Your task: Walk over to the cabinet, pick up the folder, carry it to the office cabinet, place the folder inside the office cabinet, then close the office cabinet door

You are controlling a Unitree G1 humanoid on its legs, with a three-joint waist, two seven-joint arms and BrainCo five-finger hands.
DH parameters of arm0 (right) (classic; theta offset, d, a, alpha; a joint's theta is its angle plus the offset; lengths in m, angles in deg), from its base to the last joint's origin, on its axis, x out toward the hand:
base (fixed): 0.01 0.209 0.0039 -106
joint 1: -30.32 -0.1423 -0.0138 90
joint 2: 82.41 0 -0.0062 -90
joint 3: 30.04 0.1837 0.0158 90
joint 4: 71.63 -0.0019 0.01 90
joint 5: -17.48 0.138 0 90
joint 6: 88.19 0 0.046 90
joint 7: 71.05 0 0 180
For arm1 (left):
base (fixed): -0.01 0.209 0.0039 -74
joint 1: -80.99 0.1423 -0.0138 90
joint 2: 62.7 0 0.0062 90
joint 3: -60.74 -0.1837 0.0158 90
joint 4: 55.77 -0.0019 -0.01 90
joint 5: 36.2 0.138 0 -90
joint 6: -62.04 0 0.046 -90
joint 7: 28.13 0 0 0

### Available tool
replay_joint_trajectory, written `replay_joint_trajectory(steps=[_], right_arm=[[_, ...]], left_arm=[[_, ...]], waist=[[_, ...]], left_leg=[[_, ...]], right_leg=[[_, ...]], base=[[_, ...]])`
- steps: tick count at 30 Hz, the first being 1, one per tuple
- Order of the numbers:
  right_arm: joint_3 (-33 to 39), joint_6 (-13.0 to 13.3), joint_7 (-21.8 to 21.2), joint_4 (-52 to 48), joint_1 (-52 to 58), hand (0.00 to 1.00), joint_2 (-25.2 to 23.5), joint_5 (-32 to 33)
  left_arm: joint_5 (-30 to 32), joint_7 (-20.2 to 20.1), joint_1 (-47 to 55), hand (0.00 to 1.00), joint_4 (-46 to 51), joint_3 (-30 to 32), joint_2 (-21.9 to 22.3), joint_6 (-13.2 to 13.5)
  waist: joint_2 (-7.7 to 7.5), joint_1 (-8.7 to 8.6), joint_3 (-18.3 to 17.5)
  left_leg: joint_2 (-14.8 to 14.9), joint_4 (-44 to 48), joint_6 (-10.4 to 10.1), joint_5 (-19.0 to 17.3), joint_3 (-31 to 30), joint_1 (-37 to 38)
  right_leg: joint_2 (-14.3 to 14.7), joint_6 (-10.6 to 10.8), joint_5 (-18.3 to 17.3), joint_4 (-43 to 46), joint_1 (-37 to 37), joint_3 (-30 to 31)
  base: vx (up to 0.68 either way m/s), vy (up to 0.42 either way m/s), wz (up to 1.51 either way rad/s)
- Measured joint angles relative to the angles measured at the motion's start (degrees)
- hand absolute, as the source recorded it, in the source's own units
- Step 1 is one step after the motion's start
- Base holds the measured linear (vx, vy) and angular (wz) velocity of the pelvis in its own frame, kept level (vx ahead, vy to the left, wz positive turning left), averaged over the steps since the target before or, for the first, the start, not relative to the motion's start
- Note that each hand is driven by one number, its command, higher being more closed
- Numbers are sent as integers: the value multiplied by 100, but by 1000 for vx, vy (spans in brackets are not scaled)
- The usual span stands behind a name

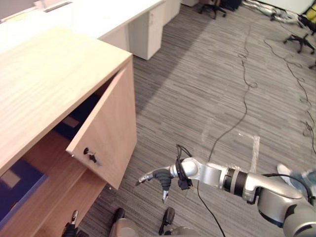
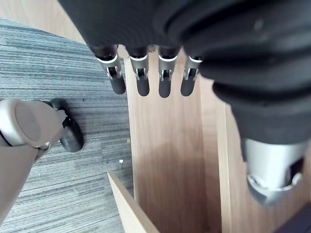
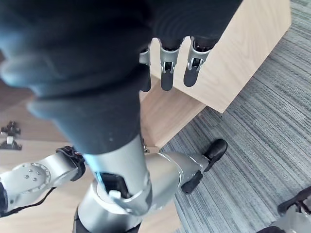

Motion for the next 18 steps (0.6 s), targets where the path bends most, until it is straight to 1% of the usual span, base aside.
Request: replay_joint_trajectory(steps=[2, 4, 5, 6, 8, 9, 10, 11, 12, 13, 14, 15, 16, 17, 18], right_arm=[[-133, 15, 0, 30, 9, 0, -15, -71], [-165, 16, 1, 45, 70, 0, -24, -210], [-168, 23, 2, 57, 92, 0, -23, -241], [-142, 48, 7, 142, 140, 0, -72, -313], [-69, 79, 67, 376, 252, 0, -179, -434], [-10, 91, 87, 480, 321, 0, -223, -438], [316, 107, 136, 759, 617, 0, -336, -454], [795, 109, 268, 1196, 978, 0, -523, -541], [988, 99, 363, 1439, 1116, 0, -616, -619], [1326, 88, 536, 1806, 1344, 0, -757, -772], [1915, 58, 867, 2361, 1591, 0, -1157, -1019], [2616, 33, 1133, 2937, 1759, 0, -1582, -1237], [2959, 15, 1265, 3272, 1788, 0, -1805, -1357], [3535, -60, 1600, 3887, 1789, 0, -2199, -1609], [4036, -94, 1876, 4315, 1832, 0, -2484, -1771]], left_arm=[[-3, 3, 20, 0, -55, 141, 18, -13], [7, 6, 57, 0, -103, 276, 16, -41], [20, 11, 98, 0, -140, 305, 22, -54], [20, 23, 200, 0, -139, 333, 37, -65], [71, 51, 322, 0, -139, 310, 60, -112], [106, 52, 331, 0, -140, 286, 60, -119], [146, 61, 310, 0, -136, 179, 55, -124], [172, 69, 243, 0, -134, 70, 118, -137], [185, 75, 255, 0, -130, 7, 182, -137], [197, 103, 315, 0, -129, -112, 285, -140], [202, 137, 336, 0, -131, -312, 321, -143], [240, 148, 304, 0, -130, -465, 361, -171], [252, 156, 285, 0, -130, -543, 388, -176], [258, 192, 250, 0, -121, -681, 445, -177], [269, 216, 207, 0, -118, -811, 467, -179]], waist=[[-5, 73, -2], [-84, 109, -12], [-86, 123, -14], [-96, 126, -35], [-123, 207, -63], [-153, 203, -79], [-236, 193, -127], [-262, 179, -159], [-216, 184, -182], [-106, 194, -245], [-163, 188, -243], [-180, 190, -240], [-187, 190, -240], [-187, 208, -239], [-196, 194, -242]], left_leg=[[3, -6, 157, 74, 7, -93], [120, -5, 925, 66, 764, -249], [229, -12, 1053, 58, 1190, -254], [360, 0, 1055, 52, 1629, -250], [445, -40, 1076, 44, 2089, -334], [444, -115, 1087, 41, 2260, -356], [435, -207, 1099, 38, 2695, -446], [426, 128, 1055, 198, 3145, -683], [371, 218, 1100, 419, 3357, -725], [274, 137, 980, 835, 3468, -698], [93, -124, 753, 976, 3358, -617], [-103, -436, 584, 1114, 3139, -544], [-200, -604, 582, 1187, 3075, -498], [-364, -920, 607, 1308, 2936, -359], [-491, -1059, 610, 1342, 2778, -296]], right_leg=[[-46, 18, -54, 2, 58, -224], [-174, 39, -125, 4, 118, -585], [-235, 60, -157, 4, 187, -747], [-301, 84, -204, 3, 275, -931], [-369, 163, -261, 3, 350, -1241], [-429, 185, -279, 2, 351, -1366], [-612, 230, -317, -1, 338, -1665], [-770, 296, -369, 40, 340, -1951], [-815, 329, -387, 74, 357, -2054], [-816, 406, -436, 158, 389, -2193], [-931, 422, -438, 219, 449, -2293], [-1017, 417, -433, 230, 520, -2441], [-1065, 421, -435, 245, 551, -2504], [-1150, 432, -442, 276, 635, -2582], [-1220, 459, -482, 300, 696, -2655]], base=[[-3, 9, 73], [-3, -2, 91], [15, 9, 96], [42, 44, 84], [76, 56, 83], [120, 65, 114], [156, 100, 141], [177, 126, 143], [206, 188, 118], [247, 228, 92], [304, 265, 109], [261, 199, 98], [244, 184, 89], [211, 171, 75], [234, 177, 86]])
